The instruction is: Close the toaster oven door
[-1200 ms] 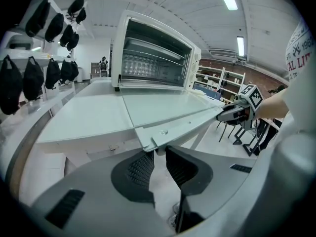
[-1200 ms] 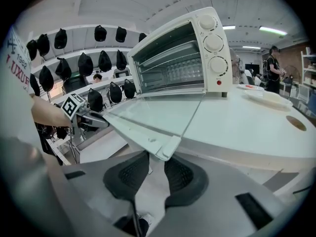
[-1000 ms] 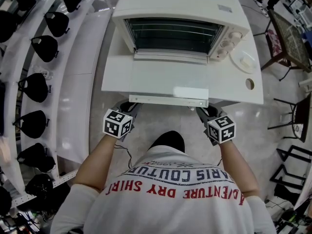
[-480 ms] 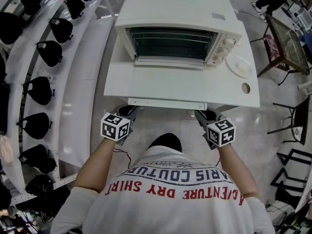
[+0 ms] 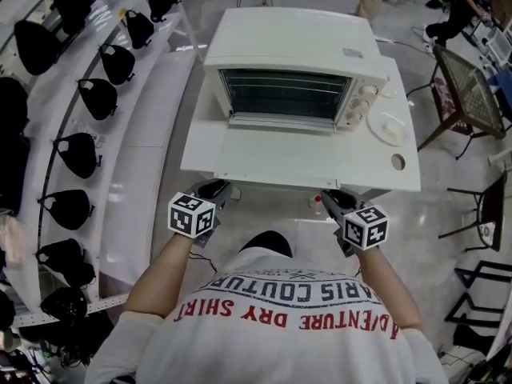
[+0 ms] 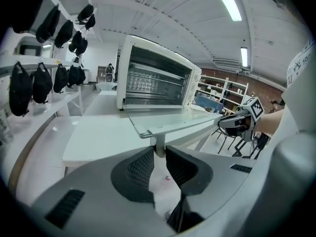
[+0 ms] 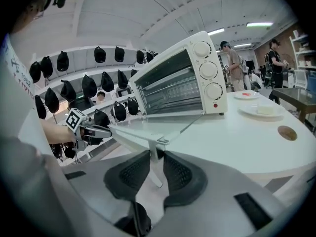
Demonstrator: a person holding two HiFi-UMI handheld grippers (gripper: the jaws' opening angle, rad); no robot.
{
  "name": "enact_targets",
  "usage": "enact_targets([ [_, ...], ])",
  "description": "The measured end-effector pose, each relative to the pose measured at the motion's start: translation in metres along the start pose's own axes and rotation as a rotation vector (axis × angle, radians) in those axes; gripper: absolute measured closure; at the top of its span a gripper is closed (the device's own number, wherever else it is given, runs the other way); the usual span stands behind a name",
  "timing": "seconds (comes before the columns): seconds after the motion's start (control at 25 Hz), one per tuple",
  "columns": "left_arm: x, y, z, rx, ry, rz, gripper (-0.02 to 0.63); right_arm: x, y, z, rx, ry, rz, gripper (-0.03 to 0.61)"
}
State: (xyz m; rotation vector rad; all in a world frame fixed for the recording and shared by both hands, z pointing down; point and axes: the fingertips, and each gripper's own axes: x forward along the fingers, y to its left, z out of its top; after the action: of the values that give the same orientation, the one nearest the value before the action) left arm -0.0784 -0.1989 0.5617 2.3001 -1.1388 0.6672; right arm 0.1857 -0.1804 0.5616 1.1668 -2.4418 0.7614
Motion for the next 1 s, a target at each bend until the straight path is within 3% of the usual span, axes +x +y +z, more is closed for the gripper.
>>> enact_targets([
  [1.0,-0.029,-0.008,0.067,-0.011,-0.076,0.053,0.52,-0.027,0.009,0.066,0.003,-0.119,0.007,0.491],
])
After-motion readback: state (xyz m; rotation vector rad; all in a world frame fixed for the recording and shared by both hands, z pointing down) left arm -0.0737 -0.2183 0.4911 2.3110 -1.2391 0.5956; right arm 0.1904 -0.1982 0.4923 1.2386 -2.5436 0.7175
